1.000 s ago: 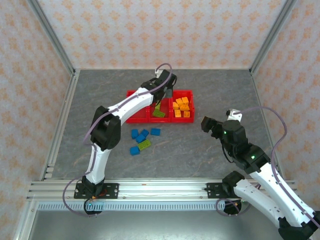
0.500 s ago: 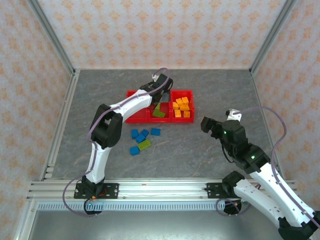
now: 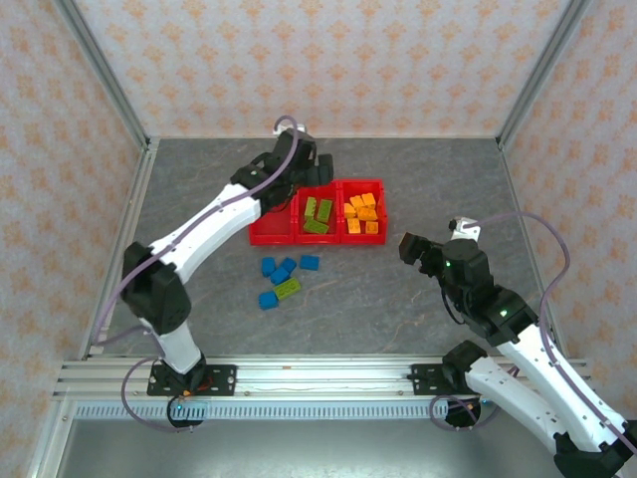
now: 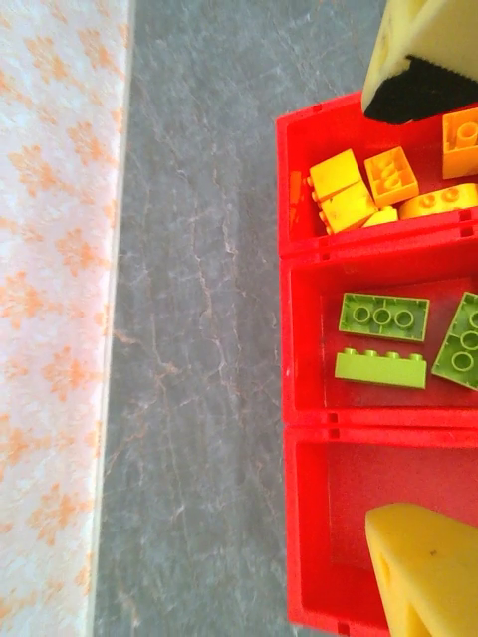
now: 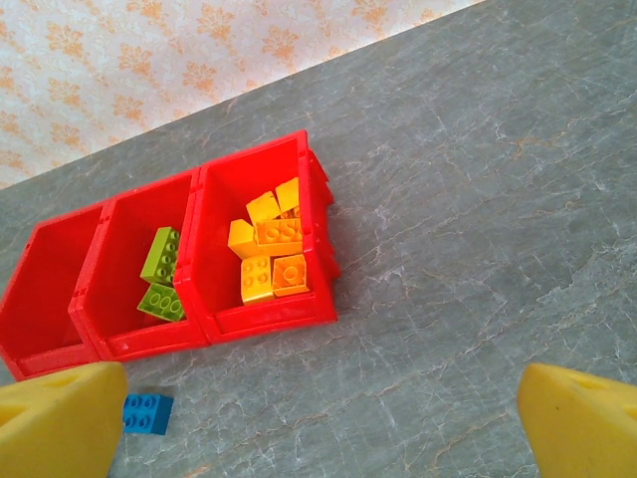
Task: Sort the legos into containers by color
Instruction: Place the lego in the container, then pick up the lego from the center of the table.
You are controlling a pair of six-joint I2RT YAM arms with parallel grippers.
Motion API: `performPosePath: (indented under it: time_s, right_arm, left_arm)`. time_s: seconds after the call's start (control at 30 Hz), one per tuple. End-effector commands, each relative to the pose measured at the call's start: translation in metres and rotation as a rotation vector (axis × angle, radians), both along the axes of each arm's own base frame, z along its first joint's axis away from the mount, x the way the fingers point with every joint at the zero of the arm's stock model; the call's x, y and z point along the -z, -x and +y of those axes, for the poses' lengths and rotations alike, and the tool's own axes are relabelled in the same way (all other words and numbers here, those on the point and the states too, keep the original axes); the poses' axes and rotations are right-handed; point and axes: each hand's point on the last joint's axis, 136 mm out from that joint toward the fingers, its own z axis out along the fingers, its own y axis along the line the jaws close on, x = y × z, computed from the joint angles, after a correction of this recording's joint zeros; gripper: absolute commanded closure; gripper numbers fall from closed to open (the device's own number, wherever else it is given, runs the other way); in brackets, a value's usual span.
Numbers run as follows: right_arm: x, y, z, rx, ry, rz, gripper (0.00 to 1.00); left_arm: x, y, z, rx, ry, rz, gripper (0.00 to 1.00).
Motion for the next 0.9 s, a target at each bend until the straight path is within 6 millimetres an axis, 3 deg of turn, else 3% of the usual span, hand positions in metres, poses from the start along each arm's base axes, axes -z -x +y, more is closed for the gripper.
performPosePath:
  time_s: [0.0,0.1,0.2,0.43,0.73,0.87]
  right_arm:
    - [-0.001,-0.001,-0.001,0.001,0.007,-0.016,0.0]
    - [0.0,-0.002,-0.001,0.001,0.006,-0.015,0.0]
    - [0.001,-0.002,0.0,0.001,0.009,-0.011,0.0]
    - [0.004,-0.004,0.0,0.006,0.018,-0.001,0.0]
    - [0.003,-0.003,-0.001,0.01,0.014,0.001,0.0]
    - [0.003,-0.002,-0.001,0.009,0.013,0.001,0.0]
  left_arm:
    - [0.01,0.025,0.019,-0.023,-0.05,0.025,0.01]
    - [0.027,0.051,0.032,-0.036,-0.046,0.06,0.01]
    - [0.056,0.077,0.033,0.018,-0.05,0.122,0.01]
    - [0.129,0.122,0.019,0.108,-0.161,0.283,0.01]
    - [0.171,0.125,-0.025,0.159,-0.149,0.369,0.16]
    - [0.192,0.123,-0.034,0.15,-0.167,0.412,0.19]
